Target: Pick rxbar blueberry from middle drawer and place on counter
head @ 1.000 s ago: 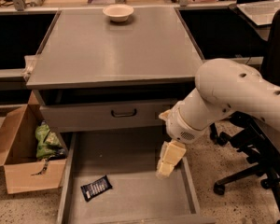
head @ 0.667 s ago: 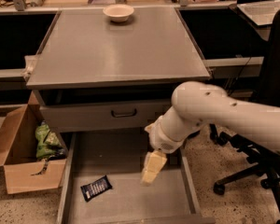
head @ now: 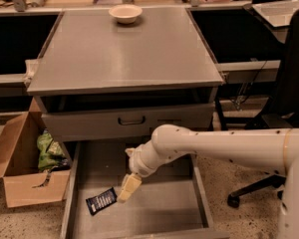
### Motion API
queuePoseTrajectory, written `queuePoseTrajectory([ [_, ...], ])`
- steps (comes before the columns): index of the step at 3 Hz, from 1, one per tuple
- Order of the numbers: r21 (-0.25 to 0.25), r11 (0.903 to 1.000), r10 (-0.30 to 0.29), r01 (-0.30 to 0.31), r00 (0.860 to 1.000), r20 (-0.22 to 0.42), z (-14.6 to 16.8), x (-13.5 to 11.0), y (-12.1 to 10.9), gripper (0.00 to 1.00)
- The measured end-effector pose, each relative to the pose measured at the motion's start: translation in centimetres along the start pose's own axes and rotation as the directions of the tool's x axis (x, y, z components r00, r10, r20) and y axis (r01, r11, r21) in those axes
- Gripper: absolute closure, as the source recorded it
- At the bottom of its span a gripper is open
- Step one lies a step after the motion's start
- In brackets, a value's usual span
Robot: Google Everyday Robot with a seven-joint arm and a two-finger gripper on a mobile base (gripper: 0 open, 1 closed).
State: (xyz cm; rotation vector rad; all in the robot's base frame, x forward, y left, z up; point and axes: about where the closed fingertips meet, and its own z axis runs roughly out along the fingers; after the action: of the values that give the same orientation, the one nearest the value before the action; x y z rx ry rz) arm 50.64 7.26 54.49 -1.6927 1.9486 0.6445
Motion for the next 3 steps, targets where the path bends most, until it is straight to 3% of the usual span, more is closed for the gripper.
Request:
queuePoseTrajectory([
  [1,0.031,0.9994,-0.014,0.012,0.999,0.047,4.2,-0.8,-1.0,0.00],
  [3,0.054,0.9984,-0.017,0.014,0.999,0.052,5.7,-0.5,-1.4,0.00],
])
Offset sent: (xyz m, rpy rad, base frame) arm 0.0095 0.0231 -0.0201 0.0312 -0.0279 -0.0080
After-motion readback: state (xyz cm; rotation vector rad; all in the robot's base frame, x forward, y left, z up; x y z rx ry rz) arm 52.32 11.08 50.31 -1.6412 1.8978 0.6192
